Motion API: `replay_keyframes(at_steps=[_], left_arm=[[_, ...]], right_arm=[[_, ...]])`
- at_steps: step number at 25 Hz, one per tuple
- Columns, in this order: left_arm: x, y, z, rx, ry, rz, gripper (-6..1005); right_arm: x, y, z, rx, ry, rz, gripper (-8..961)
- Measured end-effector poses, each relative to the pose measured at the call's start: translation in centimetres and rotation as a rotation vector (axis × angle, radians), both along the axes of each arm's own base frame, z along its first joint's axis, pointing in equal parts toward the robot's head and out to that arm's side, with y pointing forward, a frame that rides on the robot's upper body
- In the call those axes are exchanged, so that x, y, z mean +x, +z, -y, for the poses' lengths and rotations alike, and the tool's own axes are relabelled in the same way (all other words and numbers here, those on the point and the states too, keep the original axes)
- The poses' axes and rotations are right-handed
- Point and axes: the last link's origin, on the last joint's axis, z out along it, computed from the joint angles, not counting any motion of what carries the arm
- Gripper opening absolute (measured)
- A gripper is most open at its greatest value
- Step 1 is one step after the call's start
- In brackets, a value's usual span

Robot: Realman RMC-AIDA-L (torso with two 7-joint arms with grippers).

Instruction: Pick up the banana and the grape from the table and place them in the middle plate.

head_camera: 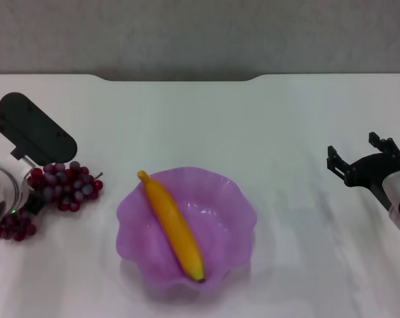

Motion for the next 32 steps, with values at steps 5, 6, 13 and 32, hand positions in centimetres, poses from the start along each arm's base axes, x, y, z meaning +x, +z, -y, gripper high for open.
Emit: replay_keyframes(at_steps=[5, 6, 13, 32], left_arm=[[0.8, 0.1, 0.1, 0.003, -0.008, 0.054, 158], [1.1, 0.3, 0.1, 0.006, -0.015, 0.069, 158], [2.5, 3.2, 0.6, 0.076, -0.066, 0.208, 156], [7.6, 12.9, 3.9, 0.078, -0.273, 0.639, 150]], right_arm=[[0.1, 0.0, 0.1, 0.001, -0.003, 0.000, 888], [0.1, 0.0, 0.1, 0.001, -0.003, 0.000, 888], [0.1, 0.0, 0.1, 0.000, -0.004, 0.001, 888], [0.5, 0.1, 0.4, 0.002, -0.012, 0.004, 888]])
